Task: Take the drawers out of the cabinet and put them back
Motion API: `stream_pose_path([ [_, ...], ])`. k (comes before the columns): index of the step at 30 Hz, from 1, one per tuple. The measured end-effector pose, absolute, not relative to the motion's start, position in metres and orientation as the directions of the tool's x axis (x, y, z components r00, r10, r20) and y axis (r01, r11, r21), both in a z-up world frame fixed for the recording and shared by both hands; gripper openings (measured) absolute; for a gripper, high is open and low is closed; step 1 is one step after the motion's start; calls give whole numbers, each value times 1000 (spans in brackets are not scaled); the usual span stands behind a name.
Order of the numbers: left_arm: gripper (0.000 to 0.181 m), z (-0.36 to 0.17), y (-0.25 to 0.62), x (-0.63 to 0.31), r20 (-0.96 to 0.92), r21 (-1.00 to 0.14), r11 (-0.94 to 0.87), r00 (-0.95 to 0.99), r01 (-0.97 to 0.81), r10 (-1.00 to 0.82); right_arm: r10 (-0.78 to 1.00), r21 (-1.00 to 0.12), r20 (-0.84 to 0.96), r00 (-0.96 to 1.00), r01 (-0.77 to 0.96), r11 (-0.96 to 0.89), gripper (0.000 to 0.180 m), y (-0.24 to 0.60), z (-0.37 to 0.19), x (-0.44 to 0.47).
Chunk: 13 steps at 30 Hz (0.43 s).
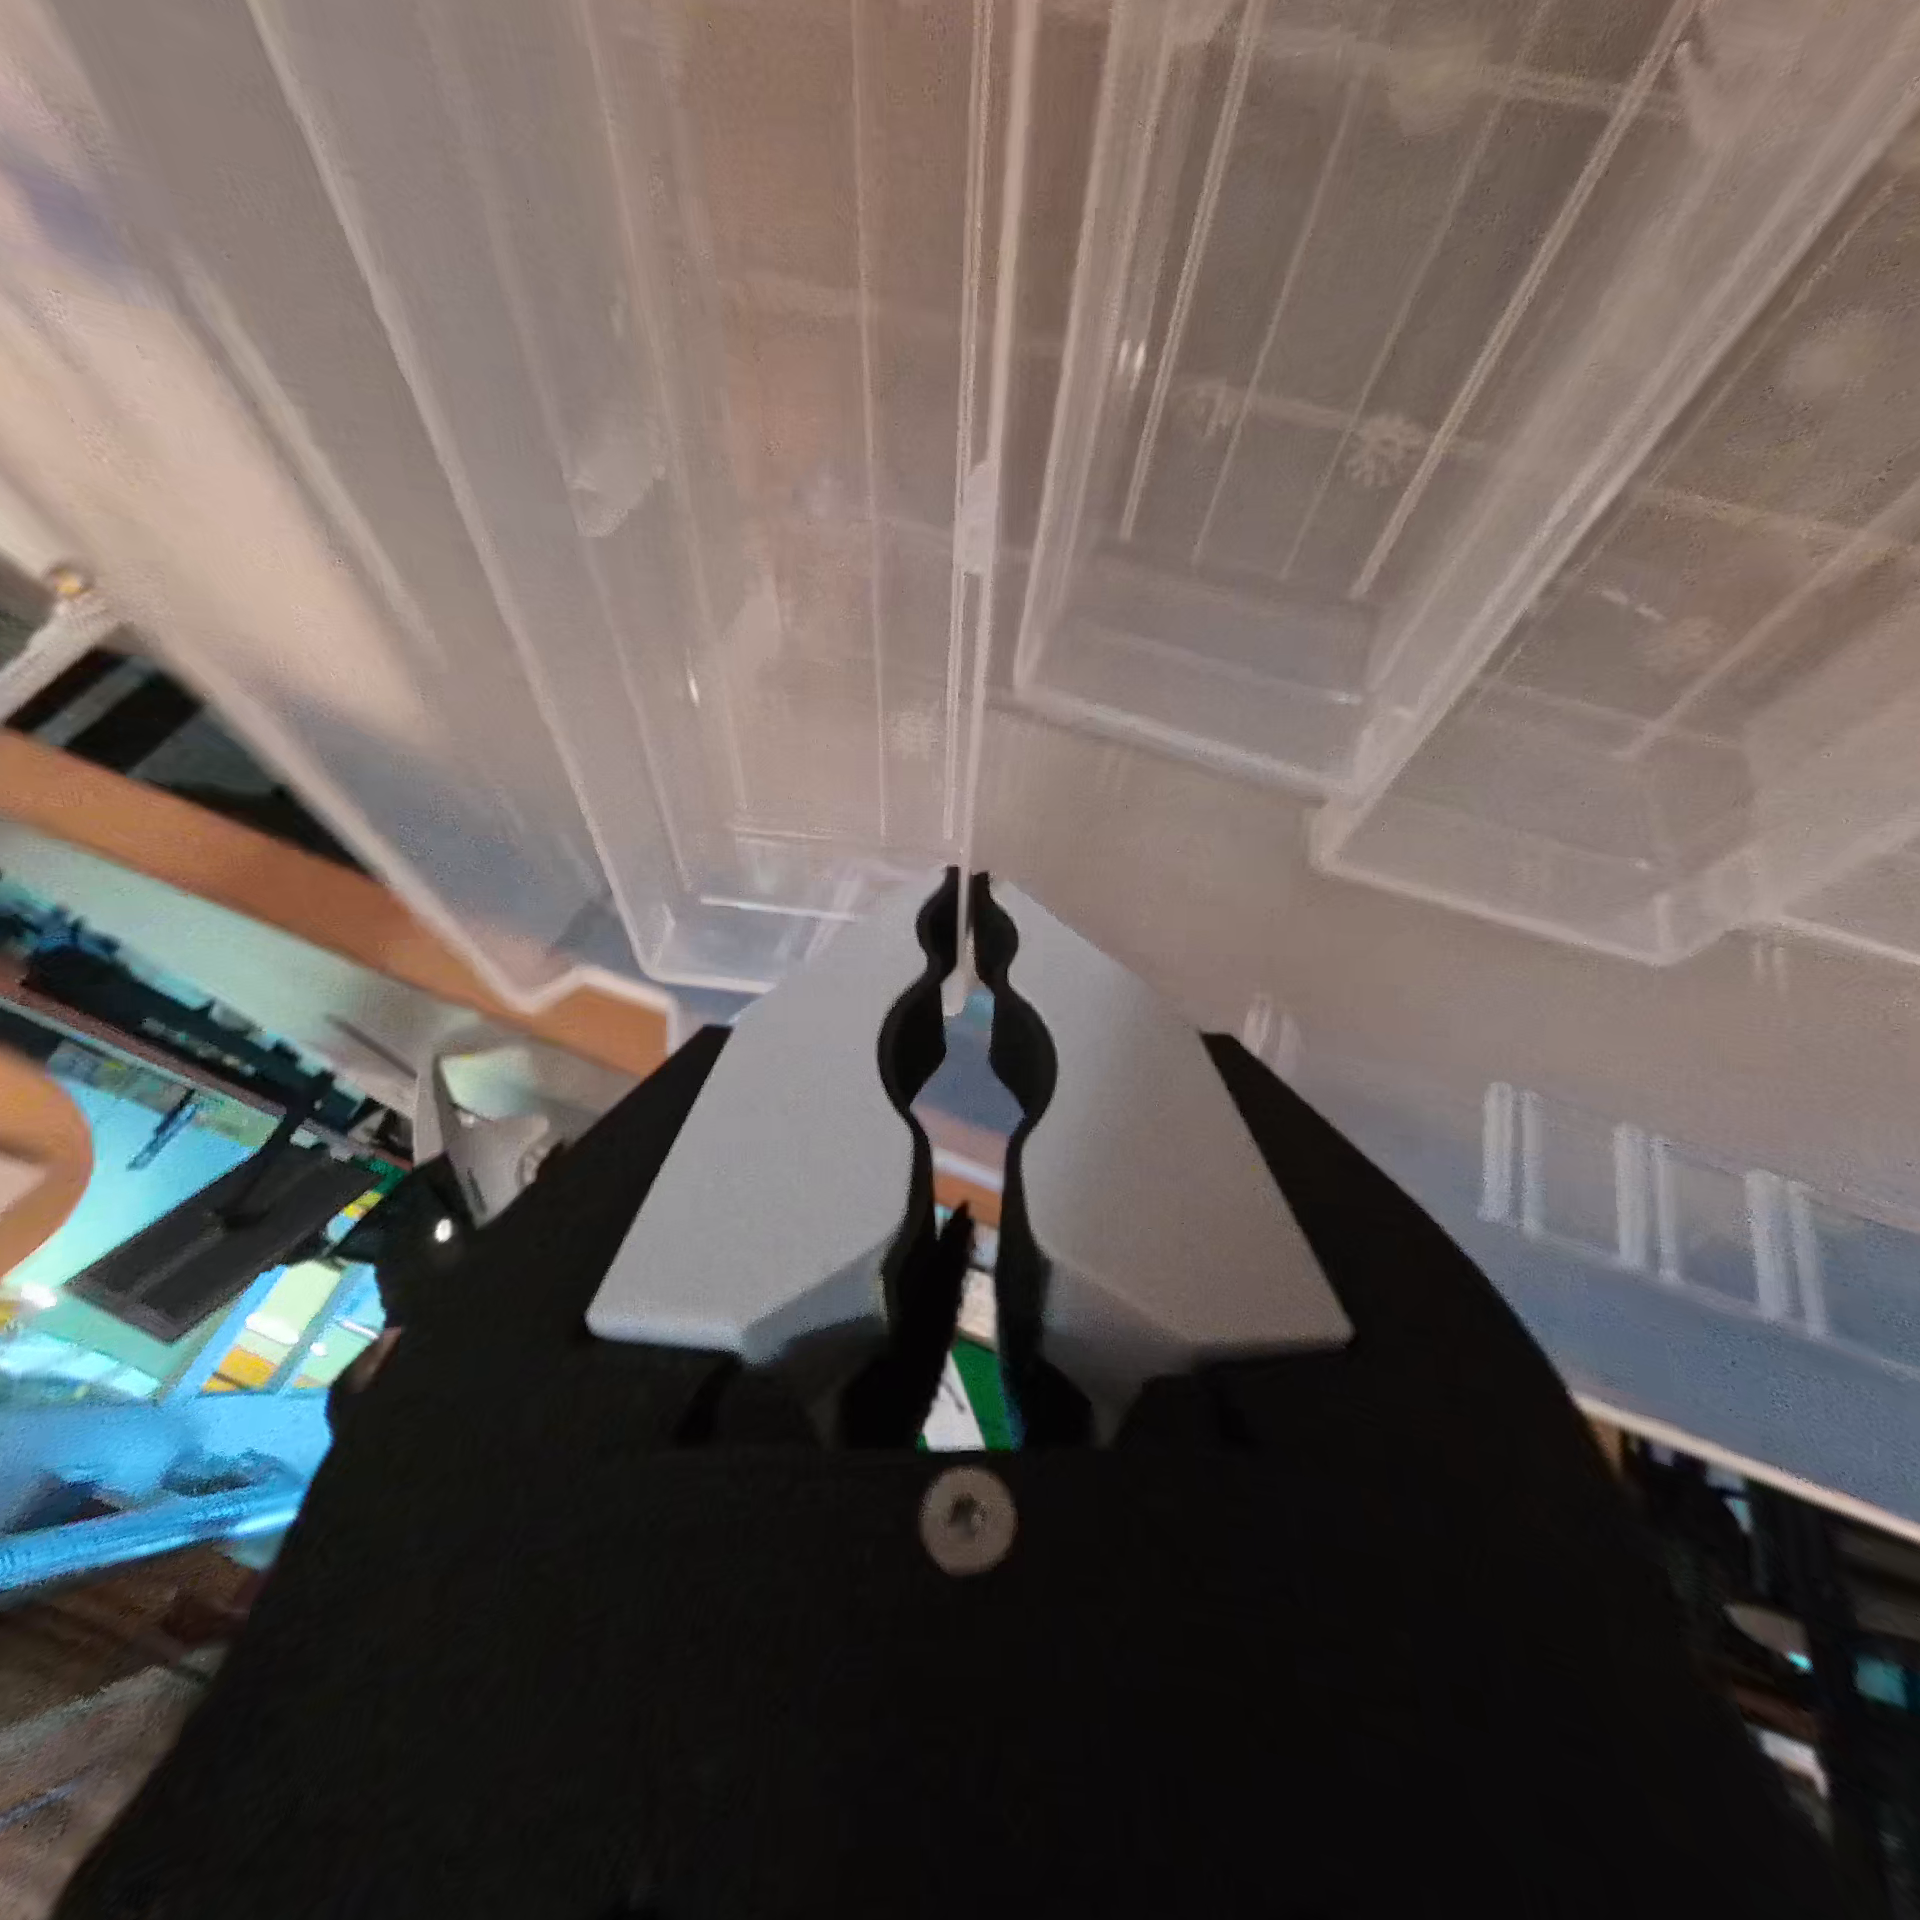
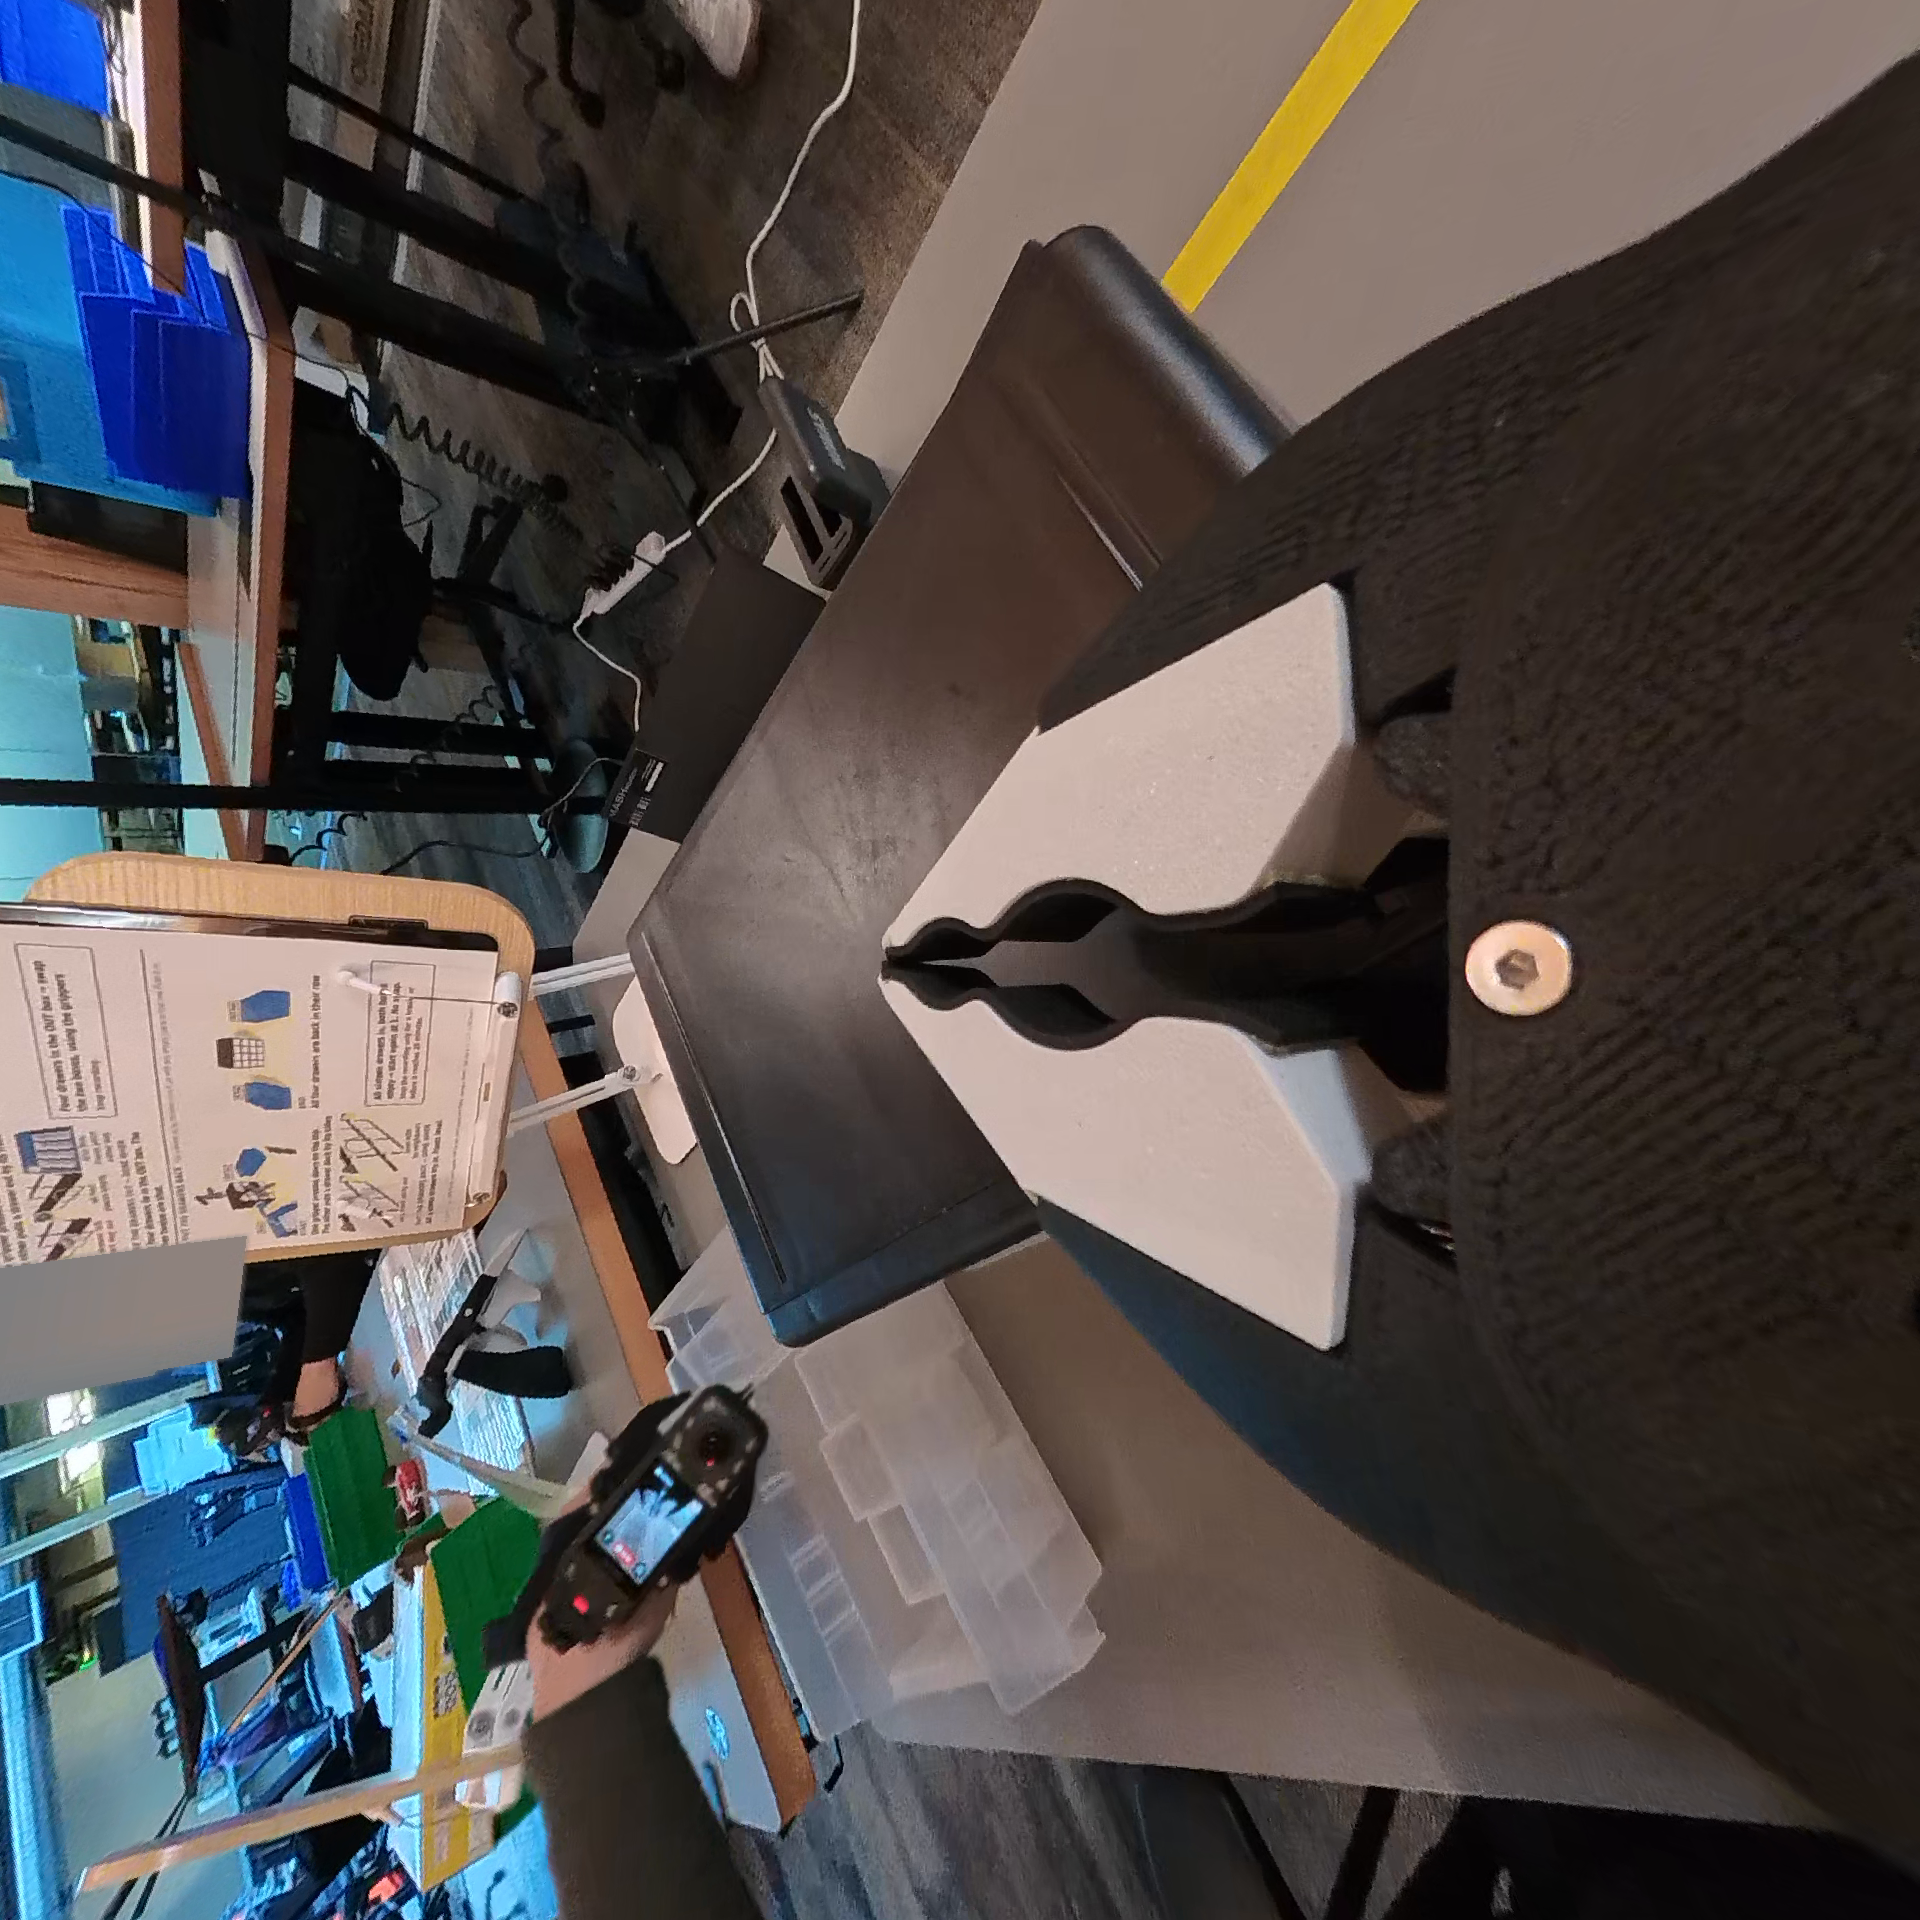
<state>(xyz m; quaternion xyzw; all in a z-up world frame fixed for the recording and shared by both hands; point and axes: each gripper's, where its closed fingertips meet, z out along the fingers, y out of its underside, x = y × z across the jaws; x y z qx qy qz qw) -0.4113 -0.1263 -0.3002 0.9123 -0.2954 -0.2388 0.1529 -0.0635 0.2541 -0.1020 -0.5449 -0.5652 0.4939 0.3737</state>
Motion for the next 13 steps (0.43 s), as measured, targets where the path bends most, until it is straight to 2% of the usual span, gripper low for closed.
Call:
stream_pose_path([
  [4,0,-264,-130,-402,-426,369,-842,733,-395,-530,983,-967,-119,-137,242,-84,0,253,-102,-63],
  [9,0,-219,-122,-349,-488,204,-916,776,-345,-400,983,-968,-114,-146,240,-77,0,252,-102,-63],
  [13,0,-197,-128,-297,-533,259,-925,757,-279,-378,979,-969,-121,-166,236,-80,0,250,-101,-62],
])
